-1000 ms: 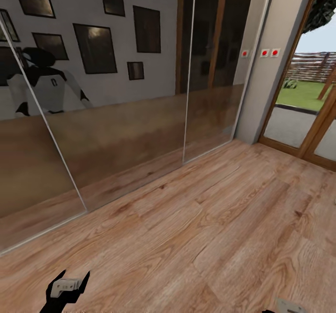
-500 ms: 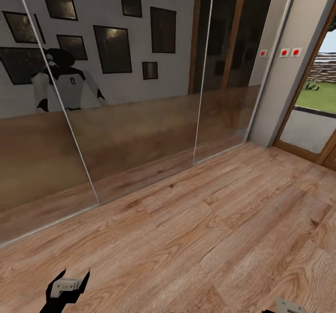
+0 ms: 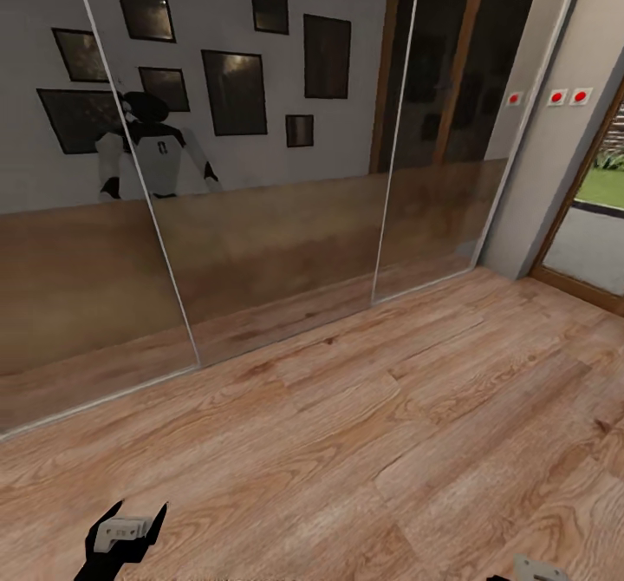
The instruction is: Pick up the two gym shoes and the two sandals from the corridor floor and place them onto the hallstand (shoe rack) in the corridor, making sure they are on the rack and not on the floor. Arrange them so the two gym shoes are next to each other and the two sandals are next to each other.
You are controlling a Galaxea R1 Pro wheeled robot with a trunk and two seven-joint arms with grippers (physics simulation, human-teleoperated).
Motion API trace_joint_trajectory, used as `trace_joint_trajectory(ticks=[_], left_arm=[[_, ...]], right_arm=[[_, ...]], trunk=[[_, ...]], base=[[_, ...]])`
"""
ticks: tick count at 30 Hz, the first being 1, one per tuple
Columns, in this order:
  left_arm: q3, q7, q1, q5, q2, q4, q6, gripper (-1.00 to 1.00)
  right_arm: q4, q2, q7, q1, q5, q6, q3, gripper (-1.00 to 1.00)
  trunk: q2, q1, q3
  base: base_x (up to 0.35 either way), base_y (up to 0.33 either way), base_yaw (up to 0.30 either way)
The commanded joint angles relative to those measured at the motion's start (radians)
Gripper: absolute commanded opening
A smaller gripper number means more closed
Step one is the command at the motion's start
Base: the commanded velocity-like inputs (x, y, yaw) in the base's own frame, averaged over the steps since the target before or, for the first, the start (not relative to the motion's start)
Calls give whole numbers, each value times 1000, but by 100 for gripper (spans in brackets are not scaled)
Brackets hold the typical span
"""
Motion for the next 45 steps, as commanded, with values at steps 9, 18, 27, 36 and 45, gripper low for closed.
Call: trace_joint_trajectory(ticks=[9, 18, 27, 36, 45], left_arm=[[0, 0, 0, 0, 0, 0, 0, 100], [0, 0, 0, 0, 0, 0, 0, 100], [0, 0, 0, 0, 0, 0, 0, 100], [0, 0, 0, 0, 0, 0, 0, 100], [0, 0, 0, 0, 0, 0, 0, 100]], right_arm=[[0, 0, 0, 0, 0, 0, 0, 100], [0, 0, 0, 1, 0, 0, 0, 100], [0, 0, 0, 1, 0, 0, 0, 100], [0, 0, 0, 1, 0, 0, 0, 100], [0, 0, 0, 1, 0, 0, 0, 100]], trunk=[[0, 0, 0], [0, 0, 0], [0, 0, 0], [0, 0, 0], [0, 0, 0]], base=[[-13, -14, 257], [29, -3, 107], [180, -1, 101], [66, 0, 200], [-1, -17, 85]])
